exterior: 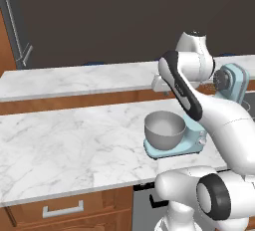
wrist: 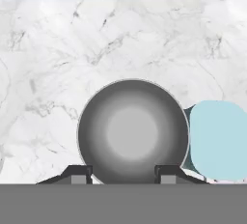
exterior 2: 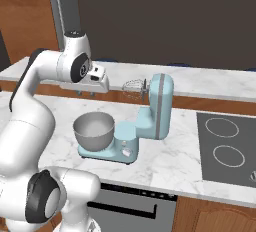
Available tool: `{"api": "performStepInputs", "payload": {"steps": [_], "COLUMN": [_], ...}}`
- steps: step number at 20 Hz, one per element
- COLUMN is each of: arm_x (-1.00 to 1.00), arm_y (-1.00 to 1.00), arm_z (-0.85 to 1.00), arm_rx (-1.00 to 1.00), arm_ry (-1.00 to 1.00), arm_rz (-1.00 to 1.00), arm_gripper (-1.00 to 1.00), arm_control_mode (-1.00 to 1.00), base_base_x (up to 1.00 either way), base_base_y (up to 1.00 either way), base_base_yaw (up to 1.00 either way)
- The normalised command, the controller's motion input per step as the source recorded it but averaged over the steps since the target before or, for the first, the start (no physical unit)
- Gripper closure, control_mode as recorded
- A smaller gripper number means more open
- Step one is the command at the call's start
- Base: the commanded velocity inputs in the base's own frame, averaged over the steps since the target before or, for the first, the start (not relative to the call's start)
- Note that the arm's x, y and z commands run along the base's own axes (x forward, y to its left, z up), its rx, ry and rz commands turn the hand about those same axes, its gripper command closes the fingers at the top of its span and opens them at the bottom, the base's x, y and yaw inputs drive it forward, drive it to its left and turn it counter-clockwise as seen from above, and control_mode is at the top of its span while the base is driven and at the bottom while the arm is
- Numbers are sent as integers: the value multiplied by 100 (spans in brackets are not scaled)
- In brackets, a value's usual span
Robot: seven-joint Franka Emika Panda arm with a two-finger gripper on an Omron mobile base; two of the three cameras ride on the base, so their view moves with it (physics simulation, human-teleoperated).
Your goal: Close the stand mixer head.
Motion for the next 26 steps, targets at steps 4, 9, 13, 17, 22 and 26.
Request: {"api": "performStepInputs", "payload": {"steps": [4,9,13,17,22,26], "arm_x": [-3,-55,-80,-81,-40,0], "arm_y": [-2,-45,-62,-66,-78,-93], "arm_z": [0,11,16,25,20,16], "arm_rx": [0,-2,-1,0,3,17], "arm_ry": [0,-13,-17,-15,-6,0], "arm_rz": [0,1,6,6,4,3], "arm_gripper": [-100,-100,-100,-100,-100,-100], "arm_control_mode": [-100,-100,-100,-100,-100,-100], "base_base_x": [0,0,0,0,0,0], "base_base_y": [0,0,0,0,0,0], "base_base_yaw": [0,0,0,0,0,0]}}
